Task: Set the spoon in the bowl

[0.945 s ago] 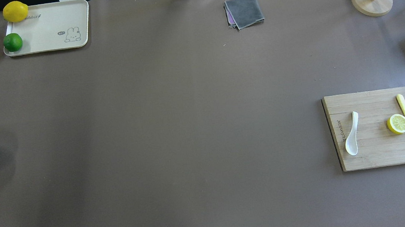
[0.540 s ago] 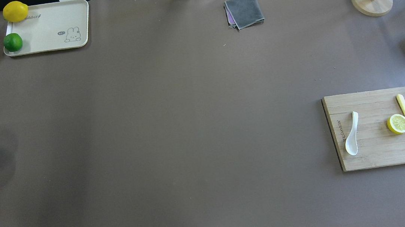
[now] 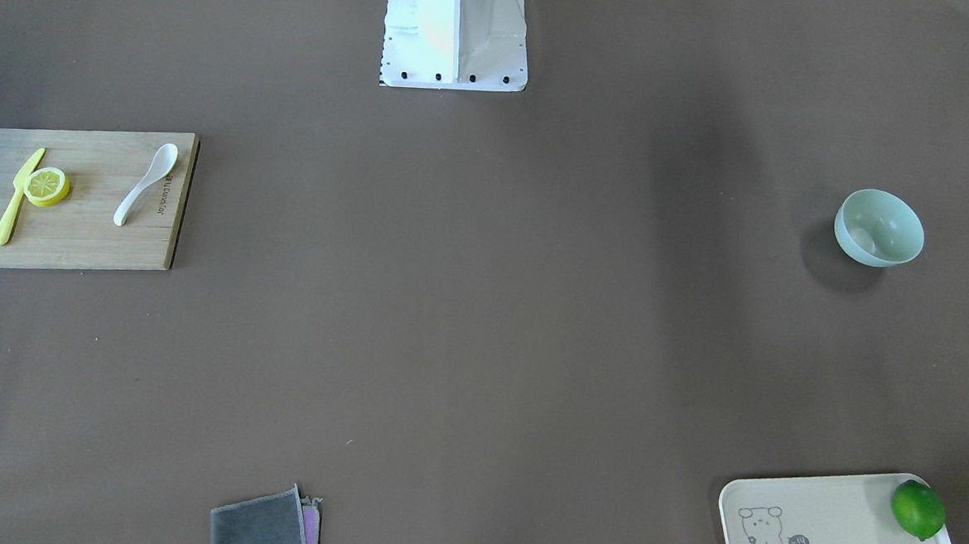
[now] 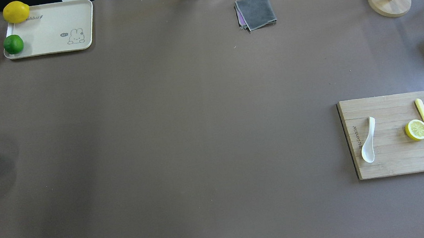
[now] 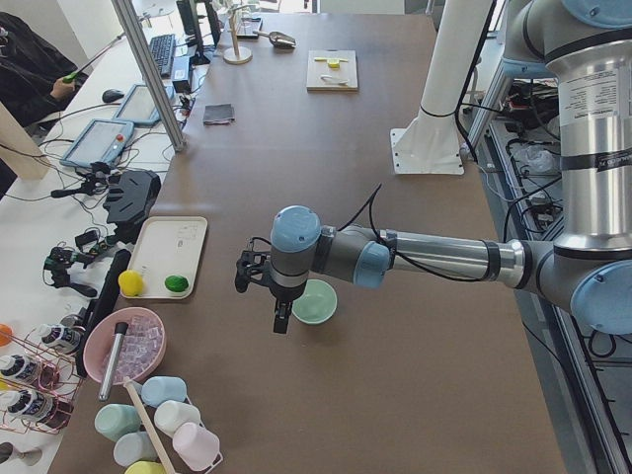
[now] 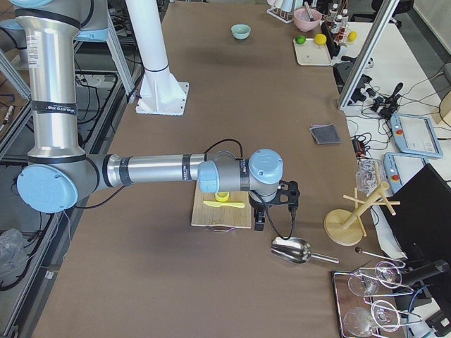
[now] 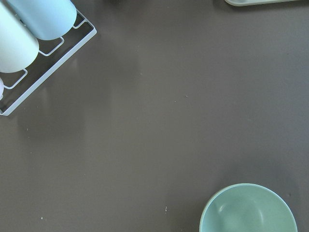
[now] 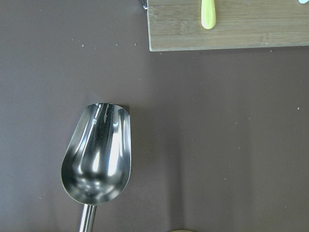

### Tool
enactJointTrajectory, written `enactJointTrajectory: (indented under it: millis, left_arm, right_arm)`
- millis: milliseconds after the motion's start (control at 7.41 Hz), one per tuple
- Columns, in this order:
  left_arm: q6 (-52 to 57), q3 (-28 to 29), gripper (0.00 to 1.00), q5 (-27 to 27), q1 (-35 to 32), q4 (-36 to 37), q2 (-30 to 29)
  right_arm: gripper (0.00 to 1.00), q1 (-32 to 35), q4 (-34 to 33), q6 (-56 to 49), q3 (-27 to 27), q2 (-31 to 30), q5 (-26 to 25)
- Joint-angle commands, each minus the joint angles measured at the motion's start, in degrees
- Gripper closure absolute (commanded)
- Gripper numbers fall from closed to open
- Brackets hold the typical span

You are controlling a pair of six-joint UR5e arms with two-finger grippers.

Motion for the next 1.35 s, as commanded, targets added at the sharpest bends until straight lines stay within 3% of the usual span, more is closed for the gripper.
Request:
enactJointTrajectory:
  millis: [0, 810, 1215]
  left_arm:
    - [0.3, 0.0, 0.02, 0.0, 0.0, -0.1, 0.2]
    - [0.4, -0.1, 0.02, 0.0, 0.1, -0.2, 0.0]
    - [0.3, 0.8, 0.02, 0.0, 0.8, -6.6, -0.5]
  right_arm:
    - [0.00, -0.5, 0.0, 0.3, 0.0, 0.1, 0.0]
    - [0.00, -0.6, 0.2, 0.4, 0.3, -0.2, 0.7]
    - [0.00, -2.0, -0.1, 0.3, 2.8, 0.2, -0.4]
